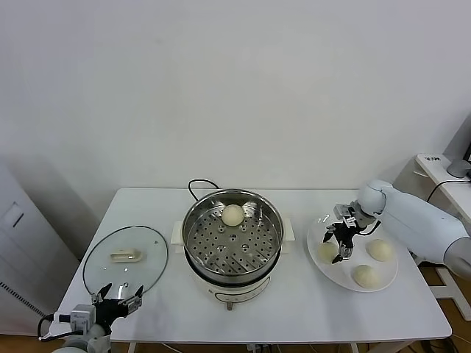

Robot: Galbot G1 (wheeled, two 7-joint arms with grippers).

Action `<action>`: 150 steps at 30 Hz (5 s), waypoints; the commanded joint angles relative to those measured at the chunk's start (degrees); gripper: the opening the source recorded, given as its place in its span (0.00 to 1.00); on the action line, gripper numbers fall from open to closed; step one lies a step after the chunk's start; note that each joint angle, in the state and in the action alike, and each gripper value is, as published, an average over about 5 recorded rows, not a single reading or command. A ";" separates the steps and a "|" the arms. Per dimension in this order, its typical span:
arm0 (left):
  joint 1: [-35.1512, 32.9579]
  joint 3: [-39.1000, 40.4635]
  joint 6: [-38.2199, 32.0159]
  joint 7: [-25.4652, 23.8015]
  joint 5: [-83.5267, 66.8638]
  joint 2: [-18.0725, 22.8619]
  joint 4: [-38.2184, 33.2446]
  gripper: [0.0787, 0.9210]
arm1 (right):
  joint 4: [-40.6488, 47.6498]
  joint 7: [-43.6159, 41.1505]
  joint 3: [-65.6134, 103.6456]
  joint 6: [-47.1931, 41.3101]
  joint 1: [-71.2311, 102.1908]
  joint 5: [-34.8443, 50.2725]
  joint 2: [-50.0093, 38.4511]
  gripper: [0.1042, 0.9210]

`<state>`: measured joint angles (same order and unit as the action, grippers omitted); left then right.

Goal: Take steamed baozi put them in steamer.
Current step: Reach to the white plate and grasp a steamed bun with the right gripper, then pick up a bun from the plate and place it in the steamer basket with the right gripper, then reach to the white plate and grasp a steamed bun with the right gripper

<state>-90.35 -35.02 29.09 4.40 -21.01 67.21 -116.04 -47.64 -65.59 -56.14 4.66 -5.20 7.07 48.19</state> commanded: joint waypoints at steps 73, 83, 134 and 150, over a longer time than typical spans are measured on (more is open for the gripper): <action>-0.48 -0.32 -0.60 0.19 0.88 -0.29 -0.50 0.88 | -29.04 32.30 -26.21 -35.47 -26.90 50.09 22.93 0.47; -0.43 -0.34 -0.68 0.16 0.83 -0.42 -0.35 0.88 | -27.75 32.88 -25.97 -35.88 -24.87 49.43 23.78 0.48; -1.18 -1.34 -0.17 0.23 0.06 -1.43 -2.66 0.88 | -25.43 -3.93 -8.09 -10.31 -9.89 1.88 -23.00 0.88; -0.81 -1.10 -0.18 0.17 0.13 -1.40 -2.05 0.88 | -20.56 -2.55 0.46 -9.20 1.00 -3.24 -19.14 0.88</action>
<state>-91.21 -36.17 28.88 4.60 -20.90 65.92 -118.16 -70.57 -67.84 -61.82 -5.76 -12.20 8.08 28.97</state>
